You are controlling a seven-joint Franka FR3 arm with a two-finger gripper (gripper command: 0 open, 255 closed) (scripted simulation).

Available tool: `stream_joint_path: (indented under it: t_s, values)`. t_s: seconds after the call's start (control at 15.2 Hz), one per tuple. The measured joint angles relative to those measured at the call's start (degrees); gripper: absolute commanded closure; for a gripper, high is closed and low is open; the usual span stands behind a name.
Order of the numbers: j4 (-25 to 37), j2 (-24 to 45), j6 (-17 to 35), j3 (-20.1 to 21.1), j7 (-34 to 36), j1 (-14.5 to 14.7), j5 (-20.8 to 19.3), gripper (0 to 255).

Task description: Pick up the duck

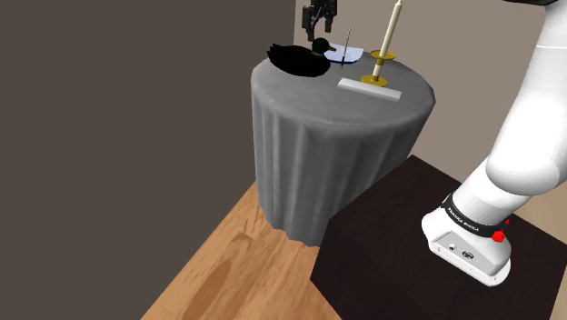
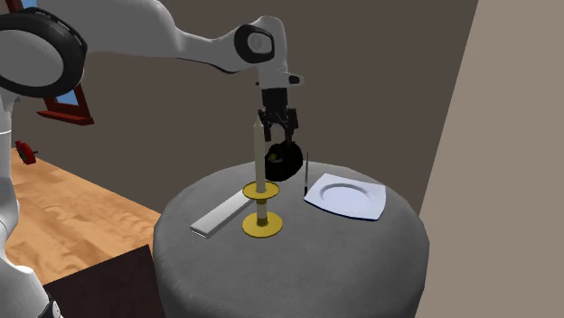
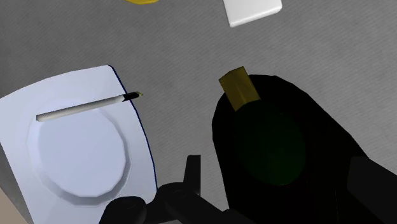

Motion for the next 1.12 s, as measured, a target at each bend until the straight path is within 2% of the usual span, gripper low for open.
stream_joint_path:
  t_s: [0.33, 0.4, 1.12]
  values:
    - [-3.24, -0.10, 3.12, -0.03, 0.37, -0.12, -0.06, 0]
    - [-3.59, -0.19, 3.38, -0.03, 0.40, -0.13, -0.06, 255]
    - [-3.53, -0.28, 3.23, -0.03, 0.38, -0.12, -0.04, 255]
